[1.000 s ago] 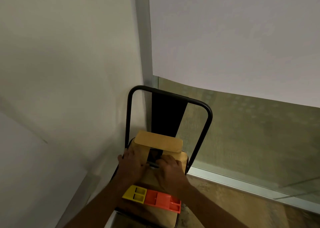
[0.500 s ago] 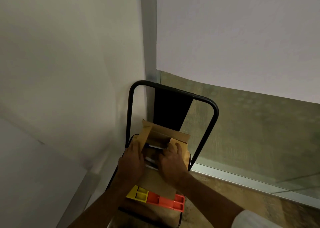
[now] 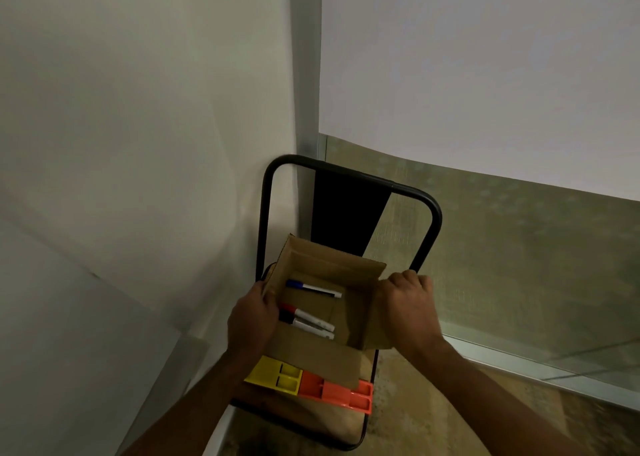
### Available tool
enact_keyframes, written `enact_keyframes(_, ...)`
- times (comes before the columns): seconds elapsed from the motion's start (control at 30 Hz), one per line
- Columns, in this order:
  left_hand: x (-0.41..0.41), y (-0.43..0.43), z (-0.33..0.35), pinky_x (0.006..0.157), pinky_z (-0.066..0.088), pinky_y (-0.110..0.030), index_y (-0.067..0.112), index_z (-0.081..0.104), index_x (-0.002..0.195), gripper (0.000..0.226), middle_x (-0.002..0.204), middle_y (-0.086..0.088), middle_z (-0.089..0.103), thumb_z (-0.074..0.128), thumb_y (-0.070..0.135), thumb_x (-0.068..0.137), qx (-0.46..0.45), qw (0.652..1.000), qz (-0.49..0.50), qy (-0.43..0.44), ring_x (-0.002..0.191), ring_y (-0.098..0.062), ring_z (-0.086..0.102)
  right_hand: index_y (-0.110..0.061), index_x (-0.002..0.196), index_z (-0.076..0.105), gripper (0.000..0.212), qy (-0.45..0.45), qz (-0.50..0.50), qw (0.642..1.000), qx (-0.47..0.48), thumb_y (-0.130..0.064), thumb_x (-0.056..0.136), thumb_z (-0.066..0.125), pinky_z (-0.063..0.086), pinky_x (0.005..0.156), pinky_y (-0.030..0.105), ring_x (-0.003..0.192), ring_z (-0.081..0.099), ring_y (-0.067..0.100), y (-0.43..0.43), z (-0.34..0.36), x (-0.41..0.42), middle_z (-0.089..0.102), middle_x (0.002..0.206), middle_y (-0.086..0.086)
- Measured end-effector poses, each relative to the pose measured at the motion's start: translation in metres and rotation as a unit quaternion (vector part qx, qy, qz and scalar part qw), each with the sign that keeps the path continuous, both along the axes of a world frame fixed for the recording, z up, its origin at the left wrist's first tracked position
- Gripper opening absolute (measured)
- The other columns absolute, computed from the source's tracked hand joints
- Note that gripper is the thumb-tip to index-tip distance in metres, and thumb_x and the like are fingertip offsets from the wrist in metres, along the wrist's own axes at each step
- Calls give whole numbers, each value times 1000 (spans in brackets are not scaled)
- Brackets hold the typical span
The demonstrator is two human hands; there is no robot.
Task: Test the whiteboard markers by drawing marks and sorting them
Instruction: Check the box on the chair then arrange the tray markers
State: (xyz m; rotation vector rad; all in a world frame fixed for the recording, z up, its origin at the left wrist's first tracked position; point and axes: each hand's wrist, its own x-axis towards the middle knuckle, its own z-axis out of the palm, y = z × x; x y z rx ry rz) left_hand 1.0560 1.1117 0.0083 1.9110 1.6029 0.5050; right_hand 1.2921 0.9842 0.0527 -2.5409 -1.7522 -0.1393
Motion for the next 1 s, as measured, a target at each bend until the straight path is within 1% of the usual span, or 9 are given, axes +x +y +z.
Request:
enact_keyframes(0.13,-3,-5,1,61,49,-29,5,65,109,22,82,-4,65,52,20,102,2,1000,10,-20,68,-20,62,-20,120,63,28,25,7,994,-108,-27,94,57,39,100,37,111,60,23,0,-11,-2,69,114,3)
enact_keyframes(0.27,-6,-5,2,53,40,-22,6,65,105,20,79,0,62,53,20,102,2,999,21,-40,63,-10,56,-21,140,48,52,109,40,988,-106,-36,92,59,33,115,41,132,48,28,14,-27,-21,55,141,7)
enact_keyframes(0.37,-6,-5,4,54,39,-21,6,65,106,20,80,2,60,52,21,103,-1,999,25,-48,65,-7,55,-25,150,34,65,201,85,969,-119,-50,93,55,26,119,44,138,41,29,28,-42,-38,47,148,6)
enact_keyframes(0.5,-7,-5,1,59,42,-22,8,65,111,22,86,4,61,51,24,103,-7,998,28,-61,74,-13,58,-22,154,21,92,256,95,946,-173,-58,83,67,33,116,43,139,39,33,49,-68,-42,40,152,10)
enact_keyframes(0.7,-7,-4,-4,59,44,-22,8,66,108,23,85,4,63,52,25,103,-8,997,37,-70,73,-13,60,-14,156,19,85,280,105,930,-214,-41,91,67,33,113,43,140,36,39,69,-94,-57,34,155,17)
enact_keyframes(0.8,-7,-3,-4,59,46,-25,8,66,106,22,80,8,59,53,24,102,-9,996,45,-73,69,-7,57,-12,144,46,52,512,-11,847,-143,-30,98,62,55,91,47,129,51,37,76,-88,-72,48,145,17)
enact_keyframes(0.87,-7,-3,-3,60,45,-19,8,66,107,21,79,12,56,53,24,103,-10,996,46,-78,69,0,53,-7,133,56,37,685,-131,712,-77,-24,99,60,62,76,42,113,62,34,81,-89,-81,58,134,19)
enact_keyframes(0.93,-7,-3,-3,61,44,-18,8,65,107,20,77,16,55,53,24,103,-15,995,48,-85,69,2,52,-1,129,59,35,744,-199,637,-27,-20,98,62,63,69,36,106,66,33,86,-93,-84,62,130,19)
enact_keyframes(1.0,-8,-3,-2,60,44,-19,9,65,107,20,77,16,55,53,24,102,-23,994,54,-89,69,1,53,0,130,58,35,754,-212,622,-14,-13,98,62,61,63,33,107,65,33,89,-100,-83,60,133,20)
